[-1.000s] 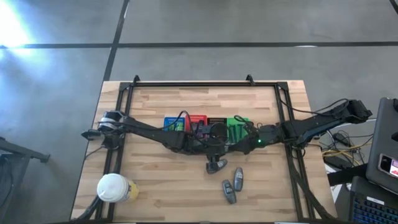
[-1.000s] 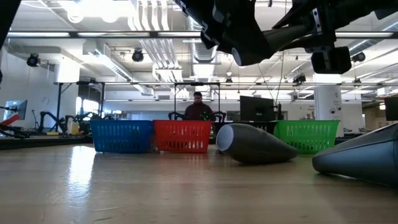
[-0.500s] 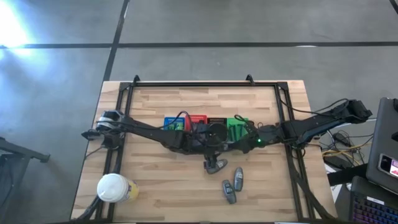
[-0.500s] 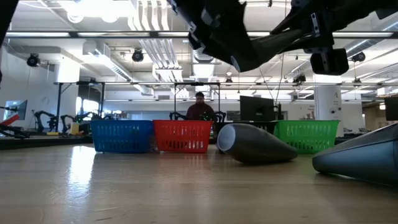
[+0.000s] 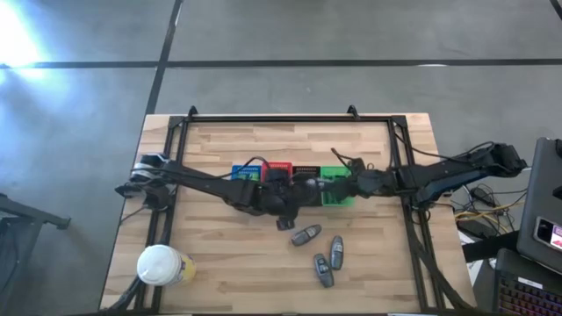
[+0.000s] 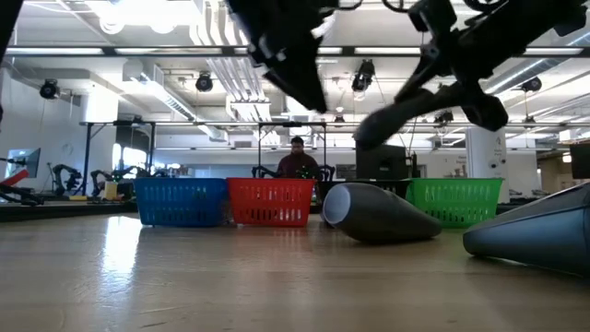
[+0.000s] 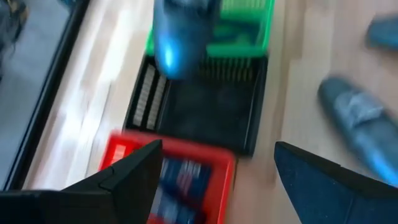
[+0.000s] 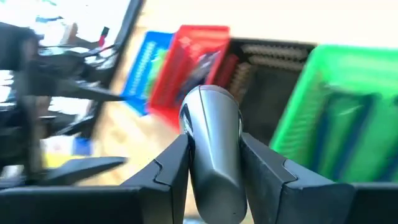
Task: Pick & Place Travel size toiletries
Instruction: Put the deodorant into the black basket
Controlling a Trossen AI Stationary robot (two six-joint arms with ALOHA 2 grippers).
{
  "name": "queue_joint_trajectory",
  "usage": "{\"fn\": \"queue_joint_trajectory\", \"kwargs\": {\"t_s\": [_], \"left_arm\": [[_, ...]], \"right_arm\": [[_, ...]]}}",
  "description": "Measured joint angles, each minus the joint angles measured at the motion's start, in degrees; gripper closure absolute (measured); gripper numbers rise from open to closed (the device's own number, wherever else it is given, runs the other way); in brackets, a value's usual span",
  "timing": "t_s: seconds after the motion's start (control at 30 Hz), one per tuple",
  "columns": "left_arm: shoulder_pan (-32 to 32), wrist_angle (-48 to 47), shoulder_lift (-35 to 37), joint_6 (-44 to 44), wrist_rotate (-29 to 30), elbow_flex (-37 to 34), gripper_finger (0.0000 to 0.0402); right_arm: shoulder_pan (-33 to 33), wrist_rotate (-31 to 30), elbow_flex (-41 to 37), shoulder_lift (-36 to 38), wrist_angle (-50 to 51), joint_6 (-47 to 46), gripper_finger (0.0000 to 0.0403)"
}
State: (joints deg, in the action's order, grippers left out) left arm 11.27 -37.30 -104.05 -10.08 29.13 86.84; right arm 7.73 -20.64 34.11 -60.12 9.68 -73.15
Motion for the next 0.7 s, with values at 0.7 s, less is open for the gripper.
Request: {"fn": "queue_joint_trajectory", "kwargs": {"t_s": [0.7], "left_arm": [[3.1,6.0,28.8,-20.8,2.0,-28.9,0.0095]], "right_arm": [[1.0,-20.3,26.9,-29.1,25.5,14.2,0.0291]]}}
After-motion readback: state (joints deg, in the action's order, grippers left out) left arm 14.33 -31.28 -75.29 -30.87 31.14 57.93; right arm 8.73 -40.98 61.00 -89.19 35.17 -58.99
